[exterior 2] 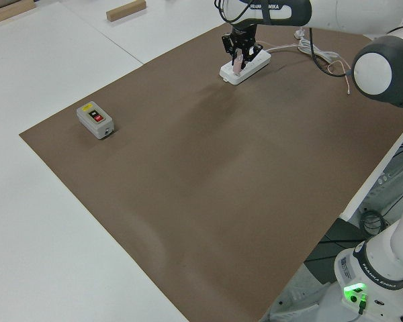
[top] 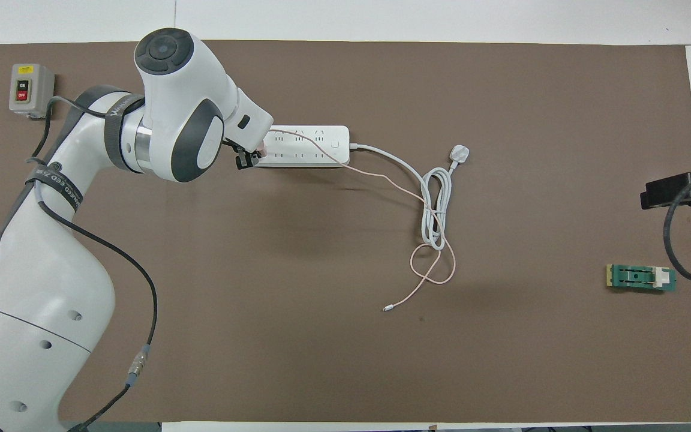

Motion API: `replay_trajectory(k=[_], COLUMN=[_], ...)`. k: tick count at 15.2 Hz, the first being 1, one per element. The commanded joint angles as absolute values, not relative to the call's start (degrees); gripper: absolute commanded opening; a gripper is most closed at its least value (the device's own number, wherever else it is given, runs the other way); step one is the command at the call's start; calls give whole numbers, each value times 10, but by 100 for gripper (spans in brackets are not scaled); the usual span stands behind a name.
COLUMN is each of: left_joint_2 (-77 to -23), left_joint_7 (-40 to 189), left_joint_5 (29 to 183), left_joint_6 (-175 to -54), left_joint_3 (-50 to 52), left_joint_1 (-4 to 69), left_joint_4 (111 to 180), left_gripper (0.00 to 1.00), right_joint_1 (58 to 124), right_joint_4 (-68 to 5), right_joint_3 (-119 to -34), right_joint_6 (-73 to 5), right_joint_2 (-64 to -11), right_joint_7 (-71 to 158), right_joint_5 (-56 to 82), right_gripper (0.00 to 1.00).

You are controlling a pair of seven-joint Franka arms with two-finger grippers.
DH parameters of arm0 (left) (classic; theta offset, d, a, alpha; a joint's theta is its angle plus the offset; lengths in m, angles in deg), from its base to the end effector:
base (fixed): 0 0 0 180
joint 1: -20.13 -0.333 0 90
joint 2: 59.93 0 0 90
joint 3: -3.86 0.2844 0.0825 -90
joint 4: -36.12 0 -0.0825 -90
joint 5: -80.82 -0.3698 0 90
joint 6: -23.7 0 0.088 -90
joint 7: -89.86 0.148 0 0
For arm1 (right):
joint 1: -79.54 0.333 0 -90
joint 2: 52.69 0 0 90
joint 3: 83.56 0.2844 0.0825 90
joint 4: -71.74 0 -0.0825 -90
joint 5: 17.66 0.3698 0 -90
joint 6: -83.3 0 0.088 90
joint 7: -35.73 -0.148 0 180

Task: Plug charger into power strip
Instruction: 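Align and push the charger into the strip's end socket with the left gripper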

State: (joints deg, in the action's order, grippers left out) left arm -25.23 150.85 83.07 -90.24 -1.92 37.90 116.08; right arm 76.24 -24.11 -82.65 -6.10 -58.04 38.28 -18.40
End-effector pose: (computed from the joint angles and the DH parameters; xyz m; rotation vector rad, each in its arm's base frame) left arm 0.6317 -0.2687 0.2934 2.2911 -2.0132 0.0315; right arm 0.5108 -0.0230 0.5535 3.1279 0.0042 -0.0310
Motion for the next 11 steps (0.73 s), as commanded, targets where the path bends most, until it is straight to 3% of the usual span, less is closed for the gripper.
replay_trajectory(k=[1,11], left_joint_2=[-275,-288], left_joint_7=[1515,1516], left_joint_5=[837,836], left_joint_6=[-899,-965], left_joint_3=[-17,-21], left_joint_1=[379,375], left_joint_4=[1188,1244], left_gripper=[0,0], right_joint_1=[758,757], right_joint_4=[-253,-253], right_joint_3=[-823,-824], right_joint_6=[-56,-18], right_joint_2=[-593,-595], right_joint_7=[410,421], right_joint_5=[-193,-193], right_gripper=[100,100])
